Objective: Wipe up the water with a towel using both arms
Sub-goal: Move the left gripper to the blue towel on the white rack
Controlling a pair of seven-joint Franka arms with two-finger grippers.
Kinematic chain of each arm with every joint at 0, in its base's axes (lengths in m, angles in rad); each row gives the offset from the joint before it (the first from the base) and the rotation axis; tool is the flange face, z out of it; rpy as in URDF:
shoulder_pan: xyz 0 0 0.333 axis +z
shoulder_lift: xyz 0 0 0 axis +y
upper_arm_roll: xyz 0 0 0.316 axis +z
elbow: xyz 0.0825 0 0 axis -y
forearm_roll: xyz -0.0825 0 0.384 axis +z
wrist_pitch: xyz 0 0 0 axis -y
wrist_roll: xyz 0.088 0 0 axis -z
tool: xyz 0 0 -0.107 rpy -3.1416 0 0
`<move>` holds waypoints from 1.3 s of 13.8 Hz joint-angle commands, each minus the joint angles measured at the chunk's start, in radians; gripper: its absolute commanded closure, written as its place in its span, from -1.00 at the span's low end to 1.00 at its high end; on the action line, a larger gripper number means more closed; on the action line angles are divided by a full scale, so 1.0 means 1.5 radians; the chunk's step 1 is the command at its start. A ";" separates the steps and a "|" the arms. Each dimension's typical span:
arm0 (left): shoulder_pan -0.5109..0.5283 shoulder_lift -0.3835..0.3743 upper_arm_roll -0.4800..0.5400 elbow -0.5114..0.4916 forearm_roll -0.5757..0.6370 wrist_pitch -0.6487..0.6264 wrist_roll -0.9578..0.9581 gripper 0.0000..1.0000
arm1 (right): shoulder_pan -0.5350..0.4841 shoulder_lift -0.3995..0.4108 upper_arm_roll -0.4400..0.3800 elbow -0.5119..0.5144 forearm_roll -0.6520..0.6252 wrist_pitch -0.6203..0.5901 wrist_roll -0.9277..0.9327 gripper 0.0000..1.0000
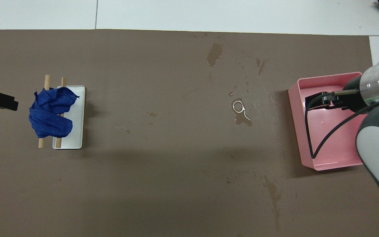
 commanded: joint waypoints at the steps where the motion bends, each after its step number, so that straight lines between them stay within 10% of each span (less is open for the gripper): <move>1: -0.007 0.001 0.002 0.003 0.011 -0.005 -0.008 -1.00 | -0.006 -0.001 0.006 0.005 -0.001 -0.002 0.009 -1.00; 18: 0.013 0.005 0.002 -0.155 0.012 0.206 -0.043 -1.00 | -0.020 -0.003 0.005 0.000 -0.001 -0.002 0.008 -1.00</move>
